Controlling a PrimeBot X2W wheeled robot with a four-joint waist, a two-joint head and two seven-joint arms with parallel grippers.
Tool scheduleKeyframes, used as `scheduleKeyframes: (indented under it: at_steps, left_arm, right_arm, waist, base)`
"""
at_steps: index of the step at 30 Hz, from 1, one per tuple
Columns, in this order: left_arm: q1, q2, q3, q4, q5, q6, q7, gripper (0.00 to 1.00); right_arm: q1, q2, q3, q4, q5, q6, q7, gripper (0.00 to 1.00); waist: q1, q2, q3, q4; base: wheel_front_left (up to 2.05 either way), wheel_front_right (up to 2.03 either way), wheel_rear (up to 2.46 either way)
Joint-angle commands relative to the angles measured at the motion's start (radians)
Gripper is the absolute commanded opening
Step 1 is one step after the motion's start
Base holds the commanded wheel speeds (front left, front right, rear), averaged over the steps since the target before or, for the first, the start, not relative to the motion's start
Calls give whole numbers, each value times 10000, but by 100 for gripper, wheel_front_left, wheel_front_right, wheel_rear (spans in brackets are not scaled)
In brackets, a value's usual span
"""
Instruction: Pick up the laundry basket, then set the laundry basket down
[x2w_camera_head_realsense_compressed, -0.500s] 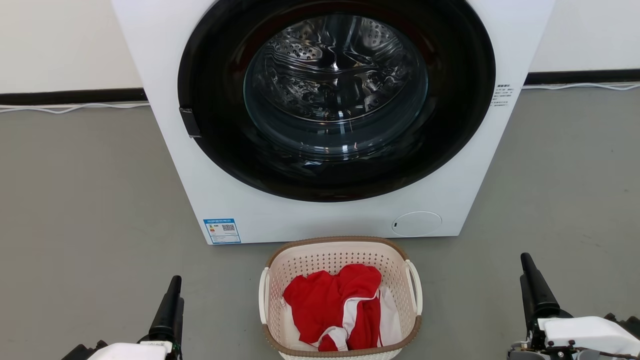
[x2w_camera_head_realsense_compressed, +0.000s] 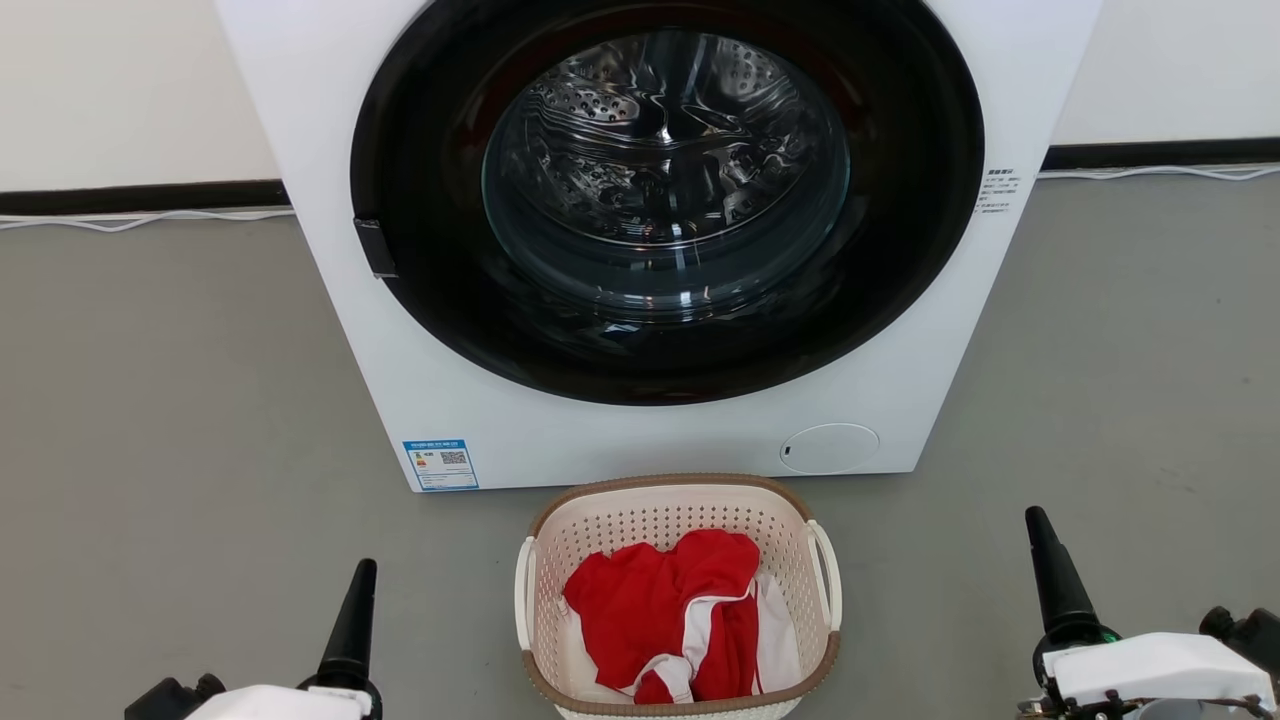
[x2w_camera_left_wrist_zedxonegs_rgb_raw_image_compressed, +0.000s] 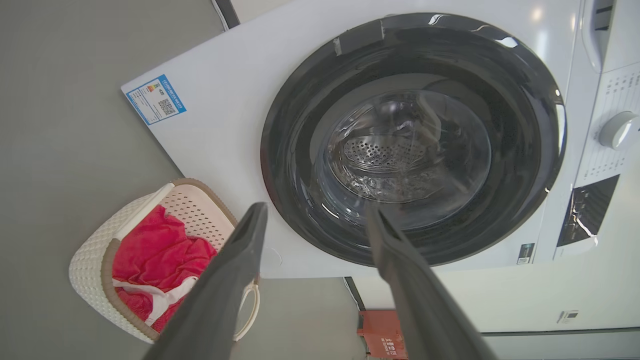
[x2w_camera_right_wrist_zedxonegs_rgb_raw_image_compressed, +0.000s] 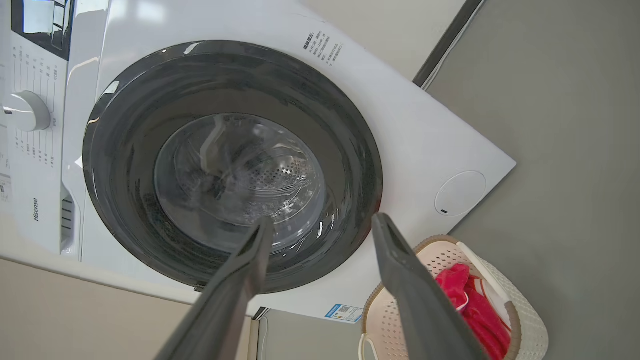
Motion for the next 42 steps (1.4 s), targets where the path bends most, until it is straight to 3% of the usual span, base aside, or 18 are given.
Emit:
scheduleKeyframes:
  at_steps: [1,18,42]
  left_arm:
    - [-174,74,38,-307,329,44,-108,100]
    - [-56,100,-121,-391,2910,271,-606,100]
    - [117,136,-243,-504,5456,378,-1280,100]
  right_arm:
    - [-204,-154,127,-345,-473,34,-197,100]
    - [-280,-442,376,-136,-3063,45,-696,100]
    - [-315,-659,591,-86,-6247,59,-1371,100]
  waist:
    - [-1,0,0,-7]
    - [-1,0,-36,-69]
    - [-1,0,-15,-216]
  base:
    - [0,0,0]
    - [0,0,0]
    - [0,0,0]
